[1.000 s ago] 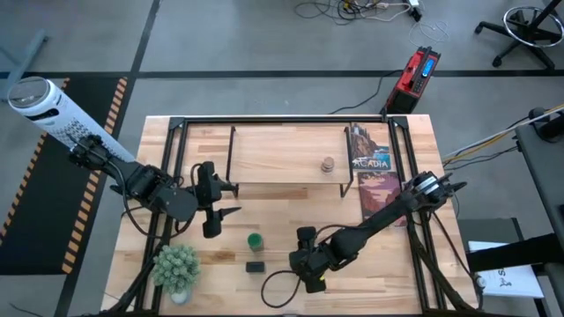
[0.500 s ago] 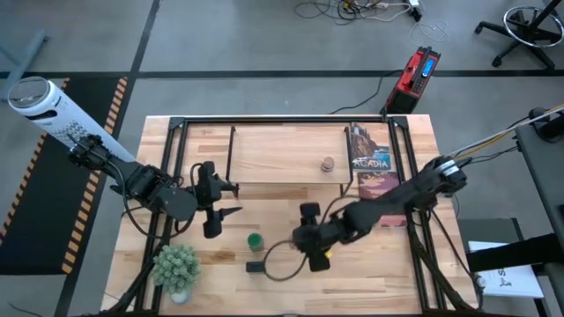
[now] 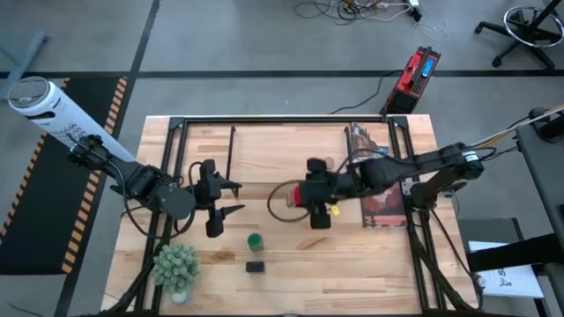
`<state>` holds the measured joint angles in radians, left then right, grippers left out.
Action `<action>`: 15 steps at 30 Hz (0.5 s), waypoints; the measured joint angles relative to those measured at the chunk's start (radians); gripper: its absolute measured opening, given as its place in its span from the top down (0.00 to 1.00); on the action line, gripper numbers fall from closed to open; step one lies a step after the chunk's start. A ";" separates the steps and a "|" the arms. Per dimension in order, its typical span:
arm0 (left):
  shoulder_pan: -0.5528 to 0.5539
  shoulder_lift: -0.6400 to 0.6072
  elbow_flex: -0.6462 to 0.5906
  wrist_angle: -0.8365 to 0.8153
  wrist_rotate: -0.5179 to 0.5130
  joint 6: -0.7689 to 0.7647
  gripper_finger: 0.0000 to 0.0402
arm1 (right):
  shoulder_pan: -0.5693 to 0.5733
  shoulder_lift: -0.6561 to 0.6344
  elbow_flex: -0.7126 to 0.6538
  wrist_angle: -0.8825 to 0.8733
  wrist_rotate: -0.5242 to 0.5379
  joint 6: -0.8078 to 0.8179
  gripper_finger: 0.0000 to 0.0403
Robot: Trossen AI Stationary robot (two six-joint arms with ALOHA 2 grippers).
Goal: Shelf spices
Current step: Put the red seasoning can on the shelf
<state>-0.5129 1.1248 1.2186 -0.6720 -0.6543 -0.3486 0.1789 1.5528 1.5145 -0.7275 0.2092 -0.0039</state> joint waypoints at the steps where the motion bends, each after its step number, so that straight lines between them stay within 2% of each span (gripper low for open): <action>1: 0.000 0.000 0.000 0.006 -0.002 0.000 0.40 | -0.015 0.002 0.014 -0.010 0.000 -0.020 0.53; 5: 0.000 0.000 -0.002 0.029 -0.002 0.000 0.40 | -0.090 0.007 0.058 -0.032 -0.015 -0.076 0.52; 9: 0.000 0.000 -0.003 0.037 -0.002 -0.014 0.40 | -0.179 0.007 0.078 -0.042 -0.106 -0.101 0.52; 15: 0.000 0.000 -0.003 0.039 -0.014 -0.034 0.40 | -0.277 0.016 0.081 -0.085 -0.152 -0.128 0.52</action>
<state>-0.5129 1.1248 1.2160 -0.6329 -0.6686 -0.3823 -0.0984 1.5691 1.5954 -0.8123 0.0568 -0.1322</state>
